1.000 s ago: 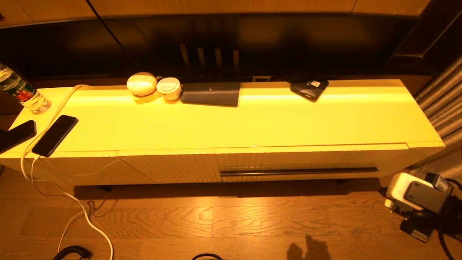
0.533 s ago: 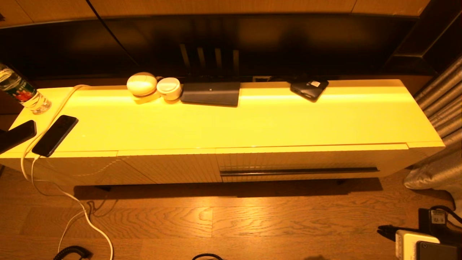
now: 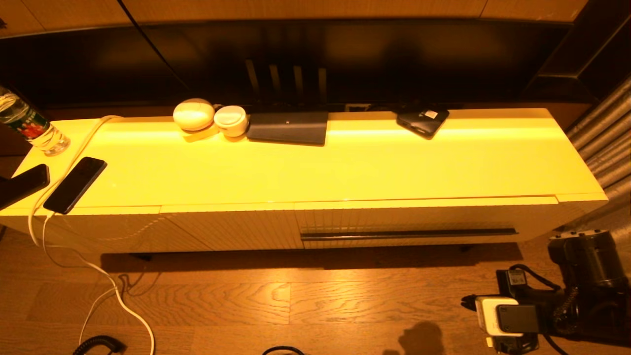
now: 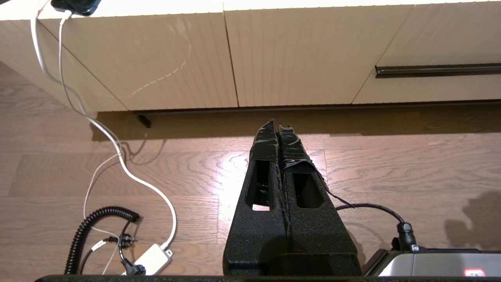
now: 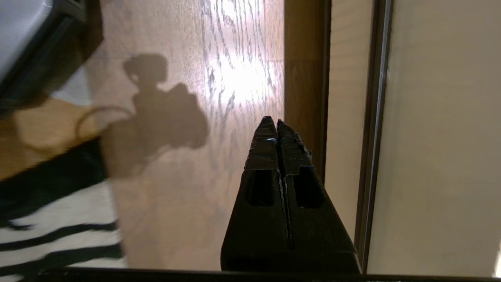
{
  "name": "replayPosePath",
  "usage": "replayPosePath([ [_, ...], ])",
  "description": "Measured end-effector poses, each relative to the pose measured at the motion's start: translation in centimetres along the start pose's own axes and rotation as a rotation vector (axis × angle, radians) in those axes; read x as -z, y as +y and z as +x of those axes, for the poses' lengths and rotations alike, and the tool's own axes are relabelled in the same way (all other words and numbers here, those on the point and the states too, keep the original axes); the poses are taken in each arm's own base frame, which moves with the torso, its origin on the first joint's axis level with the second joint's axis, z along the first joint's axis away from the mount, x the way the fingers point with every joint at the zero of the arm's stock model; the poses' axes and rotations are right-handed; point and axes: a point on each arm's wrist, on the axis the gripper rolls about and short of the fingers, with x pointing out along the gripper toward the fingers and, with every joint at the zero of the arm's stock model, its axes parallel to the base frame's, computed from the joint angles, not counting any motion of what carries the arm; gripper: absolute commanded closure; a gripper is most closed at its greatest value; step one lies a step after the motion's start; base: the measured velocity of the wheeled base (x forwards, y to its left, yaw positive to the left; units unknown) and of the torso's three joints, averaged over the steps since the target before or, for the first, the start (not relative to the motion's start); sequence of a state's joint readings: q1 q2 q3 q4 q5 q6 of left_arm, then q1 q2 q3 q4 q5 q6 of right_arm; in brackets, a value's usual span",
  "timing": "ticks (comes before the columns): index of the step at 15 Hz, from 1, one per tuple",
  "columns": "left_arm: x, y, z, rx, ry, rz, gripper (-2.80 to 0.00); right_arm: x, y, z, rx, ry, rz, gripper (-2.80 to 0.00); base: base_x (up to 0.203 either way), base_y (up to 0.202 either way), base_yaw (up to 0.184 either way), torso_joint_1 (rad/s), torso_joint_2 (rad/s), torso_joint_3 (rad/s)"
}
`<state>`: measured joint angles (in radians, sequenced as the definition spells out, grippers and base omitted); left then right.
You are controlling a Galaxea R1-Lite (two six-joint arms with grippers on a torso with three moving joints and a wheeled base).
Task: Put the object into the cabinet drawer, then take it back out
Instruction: Open the drawer
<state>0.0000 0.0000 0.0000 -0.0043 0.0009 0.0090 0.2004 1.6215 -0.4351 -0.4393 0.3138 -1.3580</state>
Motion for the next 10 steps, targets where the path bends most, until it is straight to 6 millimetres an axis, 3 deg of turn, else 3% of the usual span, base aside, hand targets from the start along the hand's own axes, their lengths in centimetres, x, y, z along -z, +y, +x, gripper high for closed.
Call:
replayPosePath([
  [6,0.0,0.0,0.0,0.0,0.0,0.0,0.0,2.3,-1.3,5.2,-0.003,0.018,-0.074,0.0,0.0,0.0,0.0,0.0,0.0,0.0],
  [10,0.0,0.0,0.0,0.0,0.0,0.001,0.0,3.8,-2.8,6.9,0.057,0.036,-0.071,0.0,0.0,0.0,0.0,0.0,0.0,0.0],
])
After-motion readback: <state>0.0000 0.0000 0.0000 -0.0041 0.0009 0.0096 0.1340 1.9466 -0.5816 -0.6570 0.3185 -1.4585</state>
